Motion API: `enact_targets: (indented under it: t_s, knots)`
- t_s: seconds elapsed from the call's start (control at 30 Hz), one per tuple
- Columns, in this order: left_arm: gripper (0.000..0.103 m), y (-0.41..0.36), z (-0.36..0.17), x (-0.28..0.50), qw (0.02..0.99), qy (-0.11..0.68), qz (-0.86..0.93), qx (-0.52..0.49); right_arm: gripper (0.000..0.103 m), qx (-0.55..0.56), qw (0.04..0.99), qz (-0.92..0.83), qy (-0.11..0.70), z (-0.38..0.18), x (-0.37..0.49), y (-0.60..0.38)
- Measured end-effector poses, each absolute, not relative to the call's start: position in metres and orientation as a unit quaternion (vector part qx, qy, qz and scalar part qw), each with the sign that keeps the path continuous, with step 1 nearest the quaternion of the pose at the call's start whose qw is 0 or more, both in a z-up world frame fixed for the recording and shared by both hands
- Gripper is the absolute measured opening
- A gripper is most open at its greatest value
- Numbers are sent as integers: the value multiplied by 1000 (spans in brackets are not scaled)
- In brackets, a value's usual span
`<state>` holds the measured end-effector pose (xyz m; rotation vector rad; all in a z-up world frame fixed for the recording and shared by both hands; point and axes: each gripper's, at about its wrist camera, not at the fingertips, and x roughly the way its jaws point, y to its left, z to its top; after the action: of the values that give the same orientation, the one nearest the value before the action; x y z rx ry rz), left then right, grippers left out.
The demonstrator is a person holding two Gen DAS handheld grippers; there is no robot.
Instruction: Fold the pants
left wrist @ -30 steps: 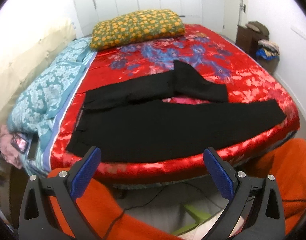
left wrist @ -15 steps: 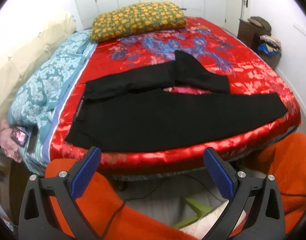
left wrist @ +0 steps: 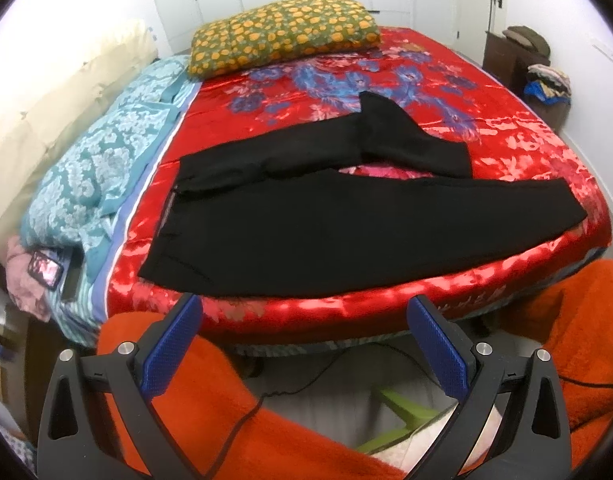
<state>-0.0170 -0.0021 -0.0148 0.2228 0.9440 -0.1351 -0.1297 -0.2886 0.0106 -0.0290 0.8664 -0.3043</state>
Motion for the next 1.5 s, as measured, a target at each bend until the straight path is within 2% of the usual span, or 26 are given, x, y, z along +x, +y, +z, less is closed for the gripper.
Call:
enact_targets:
  t_s: [1.13, 1.5]
  knots:
    - [102, 28, -8, -21, 887, 453, -25, 81, 103, -39, 907, -97, 409, 15, -108, -255]
    - [102, 20, 2, -19, 898, 432, -57, 67, 103, -29, 912, -69, 404, 14, -109, -254]
